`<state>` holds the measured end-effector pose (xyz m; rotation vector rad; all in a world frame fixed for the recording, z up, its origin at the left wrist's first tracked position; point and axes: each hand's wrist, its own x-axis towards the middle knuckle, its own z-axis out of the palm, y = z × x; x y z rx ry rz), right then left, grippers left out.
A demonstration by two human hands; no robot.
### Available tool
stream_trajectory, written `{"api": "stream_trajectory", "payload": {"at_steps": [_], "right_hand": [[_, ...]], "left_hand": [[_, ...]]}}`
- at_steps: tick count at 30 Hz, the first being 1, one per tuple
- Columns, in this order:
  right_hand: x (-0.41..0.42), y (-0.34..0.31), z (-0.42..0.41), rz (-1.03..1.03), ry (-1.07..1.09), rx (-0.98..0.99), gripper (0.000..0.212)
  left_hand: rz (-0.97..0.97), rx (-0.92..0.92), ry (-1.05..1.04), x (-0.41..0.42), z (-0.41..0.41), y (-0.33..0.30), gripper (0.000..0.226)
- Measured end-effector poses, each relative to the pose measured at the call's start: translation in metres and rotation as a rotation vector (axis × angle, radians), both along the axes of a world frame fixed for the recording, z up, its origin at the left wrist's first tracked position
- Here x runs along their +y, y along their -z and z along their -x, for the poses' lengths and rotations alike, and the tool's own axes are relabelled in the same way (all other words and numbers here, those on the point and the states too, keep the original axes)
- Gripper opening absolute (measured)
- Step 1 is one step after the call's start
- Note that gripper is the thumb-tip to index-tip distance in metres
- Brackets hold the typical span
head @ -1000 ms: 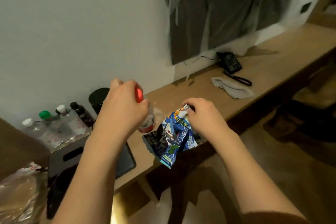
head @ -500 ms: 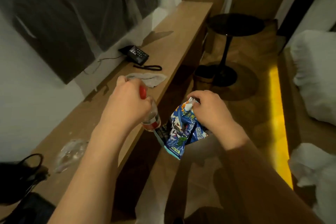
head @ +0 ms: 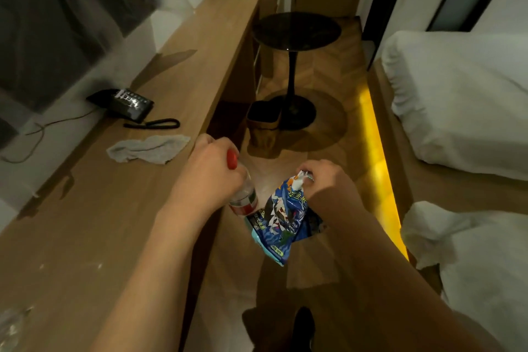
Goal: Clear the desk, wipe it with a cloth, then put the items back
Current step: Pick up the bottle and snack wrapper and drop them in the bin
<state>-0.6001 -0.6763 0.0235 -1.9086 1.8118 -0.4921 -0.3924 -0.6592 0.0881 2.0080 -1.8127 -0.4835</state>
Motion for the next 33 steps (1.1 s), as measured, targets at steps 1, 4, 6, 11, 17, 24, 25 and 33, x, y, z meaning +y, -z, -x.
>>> {"api": "stream_trajectory", "payload": {"at_steps": [1,4,6,11,17,24,25,33], "right_hand": [[-0.014,0.001,0.008,-0.019,0.002,0.027,0.032],[-0.051,0.002,0.030,-0.055,-0.021,0.068,0.035],[-0.070,0.004,0.042,-0.084,-0.031,0.042,0.037],[-0.115,0.016,0.066,0.056,-0.030,-0.024,0.029],[-0.196,0.036,0.077,0.007,0.003,-0.002,0.028],[-0.320,0.031,0.093,-0.011,0.016,0.079,0.023],[-0.338,0.028,0.096,-0.007,0.025,0.079,0.023],[-0.445,0.022,0.132,0.094,0.077,0.023,0.023]], "left_hand": [[0.005,-0.001,-0.007,-0.012,0.010,0.001,0.029],[0.006,-0.015,0.005,-0.048,0.037,0.002,0.026],[0.022,-0.004,0.019,-0.070,0.051,0.003,0.026],[0.007,-0.006,0.024,-0.120,0.073,0.012,0.032],[-0.029,0.013,0.037,-0.195,0.085,0.031,0.029],[-0.017,0.038,0.061,-0.324,0.096,0.037,0.026],[-0.011,0.030,0.066,-0.343,0.099,0.036,0.026],[0.039,0.021,0.111,-0.467,0.135,0.036,0.028]]}}
